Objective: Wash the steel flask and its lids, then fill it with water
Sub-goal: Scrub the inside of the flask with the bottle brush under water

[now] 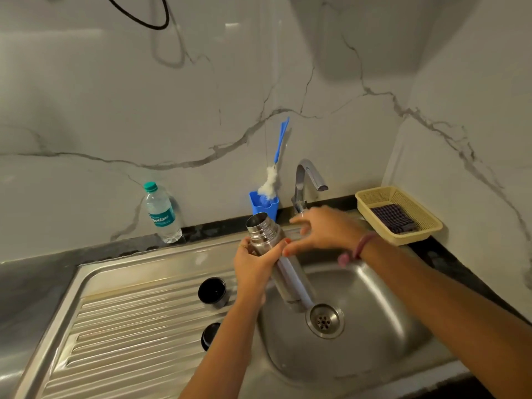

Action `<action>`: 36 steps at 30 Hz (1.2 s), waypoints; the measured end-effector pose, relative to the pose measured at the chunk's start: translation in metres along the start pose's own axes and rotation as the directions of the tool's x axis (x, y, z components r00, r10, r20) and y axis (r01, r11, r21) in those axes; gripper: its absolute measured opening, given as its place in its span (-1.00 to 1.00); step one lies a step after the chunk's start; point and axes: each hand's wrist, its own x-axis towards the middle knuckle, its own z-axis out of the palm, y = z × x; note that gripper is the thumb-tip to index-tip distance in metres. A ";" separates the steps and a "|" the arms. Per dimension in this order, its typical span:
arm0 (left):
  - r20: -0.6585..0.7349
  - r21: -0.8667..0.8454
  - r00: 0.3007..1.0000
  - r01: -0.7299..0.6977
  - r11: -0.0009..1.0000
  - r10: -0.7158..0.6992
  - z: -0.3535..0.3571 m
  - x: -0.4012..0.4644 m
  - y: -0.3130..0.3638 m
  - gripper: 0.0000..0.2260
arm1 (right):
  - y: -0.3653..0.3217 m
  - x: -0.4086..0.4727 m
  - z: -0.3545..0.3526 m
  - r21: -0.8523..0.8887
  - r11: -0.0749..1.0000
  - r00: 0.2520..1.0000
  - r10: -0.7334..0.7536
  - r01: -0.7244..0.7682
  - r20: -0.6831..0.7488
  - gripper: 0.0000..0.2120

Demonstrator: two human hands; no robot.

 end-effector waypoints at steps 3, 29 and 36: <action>-0.027 0.034 0.999 -0.019 0.999 0.020 -0.008 0.006 0.001 -0.50 | 0.004 0.026 -0.040 0.096 0.995 0.977 0.052 -0.032 -0.205 -0.42; -0.157 0.048 0.987 0.042 0.998 -0.034 -0.013 0.045 -0.031 -0.52 | 0.019 0.224 -0.052 0.674 0.739 0.903 0.301 -0.016 -0.308 -0.78; -0.173 0.067 0.985 0.033 0.997 -0.021 -0.015 0.042 -0.030 -0.50 | 0.012 0.222 -0.071 0.684 0.728 0.867 0.309 0.048 -0.390 -0.84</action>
